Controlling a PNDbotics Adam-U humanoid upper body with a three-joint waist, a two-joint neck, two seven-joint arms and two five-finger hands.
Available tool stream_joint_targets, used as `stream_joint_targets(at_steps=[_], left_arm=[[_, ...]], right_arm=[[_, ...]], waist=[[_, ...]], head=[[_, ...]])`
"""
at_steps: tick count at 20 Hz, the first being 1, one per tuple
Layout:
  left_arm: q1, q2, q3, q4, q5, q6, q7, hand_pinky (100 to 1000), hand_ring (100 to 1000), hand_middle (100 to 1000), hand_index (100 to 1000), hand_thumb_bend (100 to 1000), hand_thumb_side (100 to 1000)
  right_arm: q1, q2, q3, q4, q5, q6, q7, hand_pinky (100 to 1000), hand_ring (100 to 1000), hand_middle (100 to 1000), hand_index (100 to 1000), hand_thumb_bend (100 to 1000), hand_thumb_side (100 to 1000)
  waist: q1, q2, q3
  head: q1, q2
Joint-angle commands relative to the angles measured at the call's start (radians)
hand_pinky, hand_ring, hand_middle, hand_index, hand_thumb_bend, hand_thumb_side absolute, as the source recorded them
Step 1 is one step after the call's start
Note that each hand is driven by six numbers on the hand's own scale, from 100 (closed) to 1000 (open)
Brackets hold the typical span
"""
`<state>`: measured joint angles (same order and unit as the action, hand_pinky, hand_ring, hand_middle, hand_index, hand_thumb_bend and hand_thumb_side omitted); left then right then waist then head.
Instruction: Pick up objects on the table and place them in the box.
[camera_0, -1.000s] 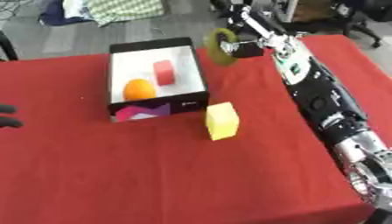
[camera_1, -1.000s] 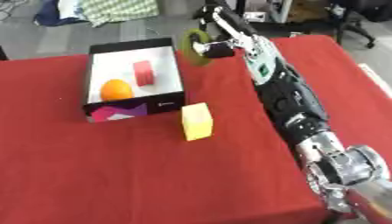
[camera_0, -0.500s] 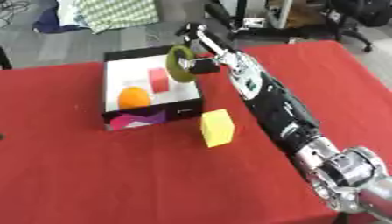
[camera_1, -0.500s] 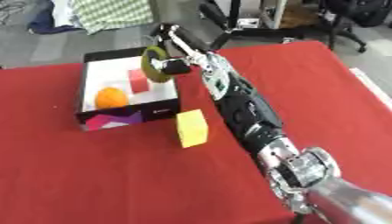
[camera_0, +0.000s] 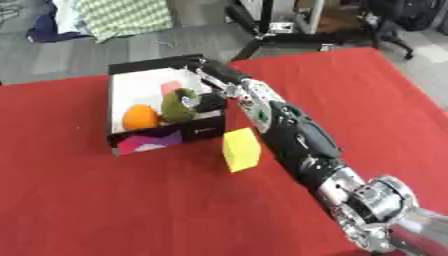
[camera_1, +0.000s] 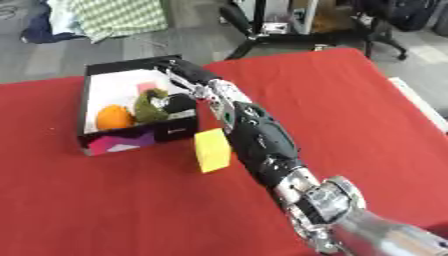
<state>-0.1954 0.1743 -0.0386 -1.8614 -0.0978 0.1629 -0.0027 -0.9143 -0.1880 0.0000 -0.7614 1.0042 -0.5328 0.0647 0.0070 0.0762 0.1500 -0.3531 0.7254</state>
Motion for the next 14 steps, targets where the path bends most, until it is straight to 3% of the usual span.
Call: stream_joint_targets(at_steps=[1,5,8,10,14], left_arm=[[-0.01,0.01,0.0,-0.016,-0.001,-0.002,-0.002,753,505,556,894,114,957],[-0.004,0.013,0.003,-0.015,-0.002,-0.001,0.001,754,505,556,894,114,958],[0.005,0.02,0.008,-0.012,-0.004,0.0,0.005,754,505,556,894,114,960],[0.012,0.025,0.012,-0.011,-0.007,0.0,0.009,754,505,556,894,114,961],[0.021,0.033,0.018,-0.007,-0.012,0.0,0.016,754,505,556,893,114,962]], right_arm=[[-0.019,-0.016,-0.009,-0.01,-0.015,-0.006,-0.012,1000,940,880,966,100,717],[-0.018,-0.035,-0.001,-0.034,-0.087,-0.02,0.001,1000,942,881,958,100,672],[-0.01,-0.085,0.033,-0.089,-0.175,-0.062,0.057,1000,946,890,959,100,587],[0.01,-0.136,0.069,-0.153,-0.252,-0.103,0.13,1000,950,900,968,100,571],[0.108,-0.26,0.141,-0.336,-0.499,-0.157,0.348,1000,962,937,998,100,651]], waist=[[0.008,0.001,-0.002],[0.005,-0.003,-0.014],[-0.005,-0.009,-0.033],[-0.012,-0.012,-0.048],[-0.024,-0.016,-0.07]], head=[[-0.002,-0.014],[0.006,-0.008],[0.023,-0.002],[0.037,0.002],[0.063,0.008]])
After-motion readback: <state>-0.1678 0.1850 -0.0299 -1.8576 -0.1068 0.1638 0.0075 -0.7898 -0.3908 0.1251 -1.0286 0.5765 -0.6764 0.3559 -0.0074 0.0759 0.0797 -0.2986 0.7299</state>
